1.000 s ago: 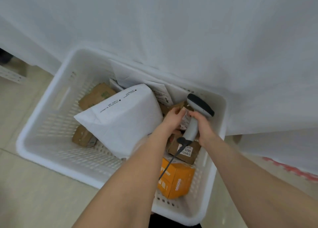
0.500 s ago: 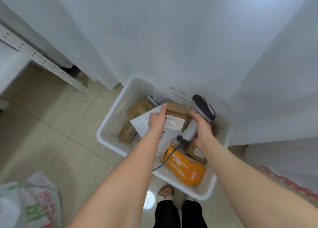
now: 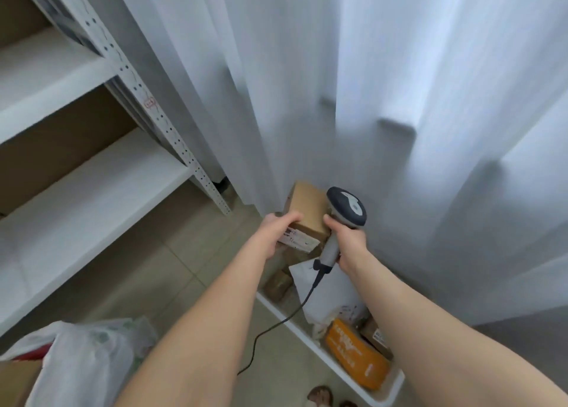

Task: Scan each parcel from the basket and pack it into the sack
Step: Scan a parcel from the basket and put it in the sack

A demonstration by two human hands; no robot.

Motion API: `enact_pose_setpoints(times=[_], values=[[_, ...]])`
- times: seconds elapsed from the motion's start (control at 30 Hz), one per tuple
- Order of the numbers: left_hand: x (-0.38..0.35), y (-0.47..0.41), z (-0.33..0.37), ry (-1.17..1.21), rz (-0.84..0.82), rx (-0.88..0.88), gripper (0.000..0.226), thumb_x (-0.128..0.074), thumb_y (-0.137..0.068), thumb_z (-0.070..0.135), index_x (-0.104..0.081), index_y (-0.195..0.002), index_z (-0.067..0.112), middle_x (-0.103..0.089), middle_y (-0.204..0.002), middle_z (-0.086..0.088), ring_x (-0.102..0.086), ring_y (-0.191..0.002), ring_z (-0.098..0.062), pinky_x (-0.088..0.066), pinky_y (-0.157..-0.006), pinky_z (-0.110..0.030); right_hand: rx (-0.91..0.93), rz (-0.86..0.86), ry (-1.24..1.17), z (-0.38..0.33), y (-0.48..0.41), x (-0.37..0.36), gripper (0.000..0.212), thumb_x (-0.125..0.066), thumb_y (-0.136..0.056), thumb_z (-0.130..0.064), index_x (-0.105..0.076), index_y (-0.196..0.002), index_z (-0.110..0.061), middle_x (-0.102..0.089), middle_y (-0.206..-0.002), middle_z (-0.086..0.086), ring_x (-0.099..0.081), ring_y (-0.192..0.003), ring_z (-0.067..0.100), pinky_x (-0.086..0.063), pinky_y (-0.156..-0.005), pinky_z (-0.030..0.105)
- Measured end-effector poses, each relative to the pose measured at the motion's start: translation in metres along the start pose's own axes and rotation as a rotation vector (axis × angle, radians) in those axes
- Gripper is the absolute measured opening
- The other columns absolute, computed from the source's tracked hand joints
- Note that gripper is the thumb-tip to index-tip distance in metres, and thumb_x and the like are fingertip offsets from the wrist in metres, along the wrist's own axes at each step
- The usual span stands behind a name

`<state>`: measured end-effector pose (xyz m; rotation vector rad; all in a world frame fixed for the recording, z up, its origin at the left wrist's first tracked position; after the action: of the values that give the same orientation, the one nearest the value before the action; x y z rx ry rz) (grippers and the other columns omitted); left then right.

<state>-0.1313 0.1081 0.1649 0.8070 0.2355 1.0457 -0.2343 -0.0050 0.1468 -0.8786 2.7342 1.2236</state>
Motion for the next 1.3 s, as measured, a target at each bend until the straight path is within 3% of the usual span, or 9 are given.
enact_pose_setpoints(times=[0.13,0.23,0.43,0.53,0.7,0.77,0.9,1.13,1.3], values=[[0.021,0.043,0.036,-0.443,0.174,-0.192,0.098,-0.074,-0.071,0.032,-0.02,-0.149,0.009,-0.029,-0.145,-0.011,-0.04,-0.129,-0.029,-0.04,-0.105,-0.04,0.05,-0.021,-0.013,-0.029,0.036,-0.023,0.051,-0.079,-0.08,-0.017,-0.059,-0.125,-0.006,-0.064,-0.121,0.012,-0.058,-0.116,0.033,-0.045,-0.103,0.052],[0.027,0.074,0.055,-0.606,0.203,-0.367,0.1,-0.079,-0.07,0.032,-0.02,-0.148,0.009,-0.022,-0.142,-0.009,-0.037,-0.13,-0.028,-0.035,-0.106,-0.033,0.033,-0.131,-0.055,-0.044,0.061,-0.04,0.05,-0.08,-0.08,-0.021,-0.06,-0.124,-0.009,-0.065,-0.123,0.014,-0.061,-0.113,0.034,-0.047,-0.101,0.054],[0.058,0.123,0.087,0.01,0.094,-0.352,0.022,-0.053,-0.095,0.028,-0.066,-0.108,0.016,-0.063,-0.094,0.002,-0.057,-0.089,-0.018,-0.042,-0.073,-0.028,-0.013,-0.247,-0.08,-0.069,0.107,-0.057,0.046,-0.08,-0.078,-0.027,-0.061,-0.118,-0.014,-0.069,-0.114,0.011,-0.066,-0.102,0.034,-0.051,-0.093,0.057],[0.078,0.137,0.098,0.125,0.108,-0.362,0.023,-0.05,-0.096,0.009,-0.065,-0.111,0.016,-0.067,-0.106,-0.008,-0.062,-0.078,-0.015,-0.048,-0.057,-0.027,-0.025,-0.292,-0.095,-0.077,0.124,-0.066,0.045,-0.078,-0.079,-0.017,-0.059,-0.121,-0.013,-0.07,-0.114,0.012,-0.066,-0.103,0.035,-0.05,-0.094,0.058],[0.11,0.157,0.111,0.242,0.074,-0.222,0.06,-0.08,-0.072,0.028,-0.055,-0.122,0.006,-0.066,-0.11,-0.013,-0.065,-0.083,-0.02,-0.051,-0.057,-0.03,-0.002,-0.356,-0.111,-0.089,0.146,-0.089,0.042,-0.073,-0.084,-0.013,-0.059,-0.123,-0.012,-0.073,-0.108,0.012,-0.069,-0.1,0.032,-0.052,-0.093,0.053],[0.122,0.164,0.112,0.251,-0.004,-0.134,0.057,-0.083,-0.062,0.04,-0.062,-0.104,0.009,-0.069,-0.099,-0.009,-0.064,-0.087,-0.021,-0.048,-0.064,-0.032,0.021,-0.353,-0.114,-0.093,0.151,-0.099,0.043,-0.072,-0.085,-0.011,-0.058,-0.125,-0.012,-0.072,-0.11,0.013,-0.069,-0.1,0.032,-0.053,-0.093,0.052],[0.144,0.171,0.111,0.355,-0.178,-0.161,0.066,-0.082,-0.063,0.034,-0.052,-0.122,0.027,-0.06,-0.122,-0.014,-0.053,-0.116,-0.037,-0.043,-0.084,-0.059,0.076,-0.363,-0.085,-0.093,0.16,-0.12,0.04,-0.07,-0.086,-0.009,-0.059,-0.125,-0.01,-0.072,-0.1,0.01,-0.069,-0.079,0.024,-0.055,-0.064,0.035],[0.165,0.166,0.11,0.488,-0.218,-0.238,0.045,-0.077,-0.071,0.021,-0.06,-0.113,0.024,-0.062,-0.114,-0.012,-0.056,-0.106,-0.028,-0.055,-0.064,-0.036,0.145,-0.296,-0.001,-0.085,0.165,-0.143,0.032,-0.072,-0.086,-0.015,-0.061,-0.116,-0.011,-0.072,-0.105,0.01,-0.066,-0.092,0.027,-0.05,-0.068,0.035],[0.179,0.148,0.103,0.525,0.01,-0.35,0.043,-0.07,-0.08,0.011,-0.057,-0.116,0.03,-0.062,-0.11,-0.006,-0.057,-0.098,-0.025,-0.058,-0.062,-0.036,0.182,-0.265,0.086,-0.08,0.172,-0.148,0.019,-0.069,-0.088,-0.012,-0.061,-0.105,-0.01,-0.07,-0.075,0.008,-0.063,-0.058,0.015,-0.05,-0.053,0.026]])
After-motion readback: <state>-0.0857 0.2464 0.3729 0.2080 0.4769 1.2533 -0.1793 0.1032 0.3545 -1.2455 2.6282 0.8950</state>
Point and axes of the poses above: each hand's wrist, its own y-axis away from the middle knuckle, its own x-axis out of the back of the hand, z = x × y, the point moved 1 cm from there along -y, towards the middle knuckle
